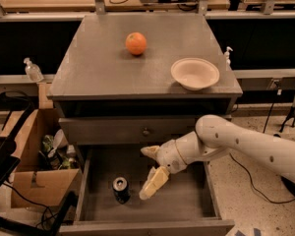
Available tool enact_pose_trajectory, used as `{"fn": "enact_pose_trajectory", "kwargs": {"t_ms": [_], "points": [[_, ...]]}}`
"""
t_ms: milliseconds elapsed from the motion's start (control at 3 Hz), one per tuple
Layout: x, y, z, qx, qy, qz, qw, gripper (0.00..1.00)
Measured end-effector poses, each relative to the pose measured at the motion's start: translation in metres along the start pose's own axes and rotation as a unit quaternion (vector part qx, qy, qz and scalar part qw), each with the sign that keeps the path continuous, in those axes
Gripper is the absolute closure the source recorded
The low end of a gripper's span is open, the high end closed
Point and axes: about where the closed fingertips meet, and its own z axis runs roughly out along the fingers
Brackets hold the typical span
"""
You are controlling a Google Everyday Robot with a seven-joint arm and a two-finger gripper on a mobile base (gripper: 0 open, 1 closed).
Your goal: Place pepsi can into middle drawer
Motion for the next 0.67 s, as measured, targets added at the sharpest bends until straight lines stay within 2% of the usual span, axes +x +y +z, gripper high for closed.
{"fn": "enact_pose_trajectory", "kwargs": {"t_ms": [333, 667], "points": [[-0.020, 0.050, -0.027, 0.034, 0.027, 0.024, 0.9988, 0.00], [-0.067, 0.092, -0.059, 0.081, 0.051, 0.006, 0.9954, 0.00]]}}
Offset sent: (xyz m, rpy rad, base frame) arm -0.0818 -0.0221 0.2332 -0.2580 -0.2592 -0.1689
